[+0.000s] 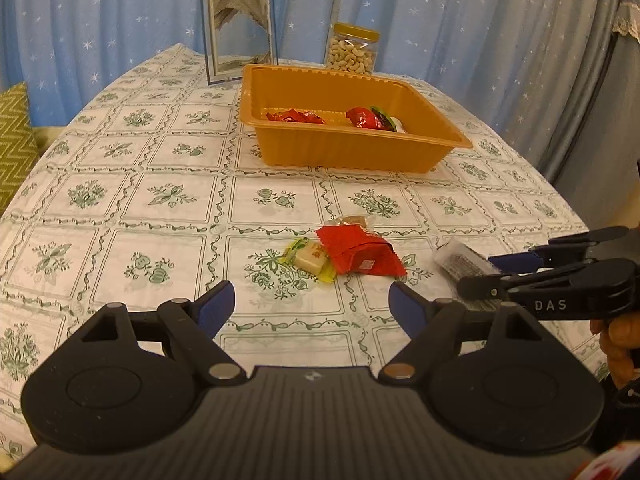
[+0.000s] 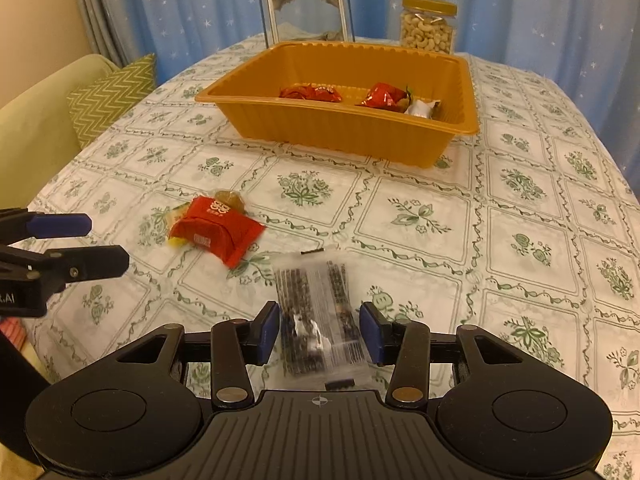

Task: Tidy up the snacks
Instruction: 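Grasp the clear packet of dark sticks with the right tool, then grasp the red packet with the left tool while the right tool holds the clear packet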

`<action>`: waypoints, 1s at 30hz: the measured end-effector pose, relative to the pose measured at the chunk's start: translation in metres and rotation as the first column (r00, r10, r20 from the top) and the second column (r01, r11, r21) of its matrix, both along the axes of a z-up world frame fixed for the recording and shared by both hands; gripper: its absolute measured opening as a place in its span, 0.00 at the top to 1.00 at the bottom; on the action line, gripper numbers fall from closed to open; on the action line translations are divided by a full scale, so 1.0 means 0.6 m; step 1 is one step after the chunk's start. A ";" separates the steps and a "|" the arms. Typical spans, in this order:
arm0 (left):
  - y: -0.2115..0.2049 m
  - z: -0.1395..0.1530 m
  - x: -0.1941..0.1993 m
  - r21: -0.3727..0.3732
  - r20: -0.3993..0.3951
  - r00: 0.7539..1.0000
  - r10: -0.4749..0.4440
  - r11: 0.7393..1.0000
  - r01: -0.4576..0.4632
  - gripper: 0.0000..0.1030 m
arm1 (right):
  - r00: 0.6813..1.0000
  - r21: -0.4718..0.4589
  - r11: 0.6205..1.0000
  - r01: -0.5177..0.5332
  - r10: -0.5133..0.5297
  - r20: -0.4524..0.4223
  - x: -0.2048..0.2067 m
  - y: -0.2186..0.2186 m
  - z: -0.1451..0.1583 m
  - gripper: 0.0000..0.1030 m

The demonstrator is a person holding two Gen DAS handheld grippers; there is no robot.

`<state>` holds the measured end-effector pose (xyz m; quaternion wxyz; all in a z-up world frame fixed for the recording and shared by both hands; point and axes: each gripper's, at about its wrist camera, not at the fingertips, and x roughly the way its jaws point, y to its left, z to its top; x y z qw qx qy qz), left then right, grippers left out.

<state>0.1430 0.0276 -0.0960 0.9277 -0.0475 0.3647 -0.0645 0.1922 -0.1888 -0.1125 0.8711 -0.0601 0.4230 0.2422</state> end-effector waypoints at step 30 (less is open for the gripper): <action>-0.105 -0.030 0.078 0.202 -0.018 0.945 -0.325 0.925 0.322 0.54 | 0.980 0.094 0.976 0.197 -0.198 0.007 -0.026 -0.058 -0.002 0.62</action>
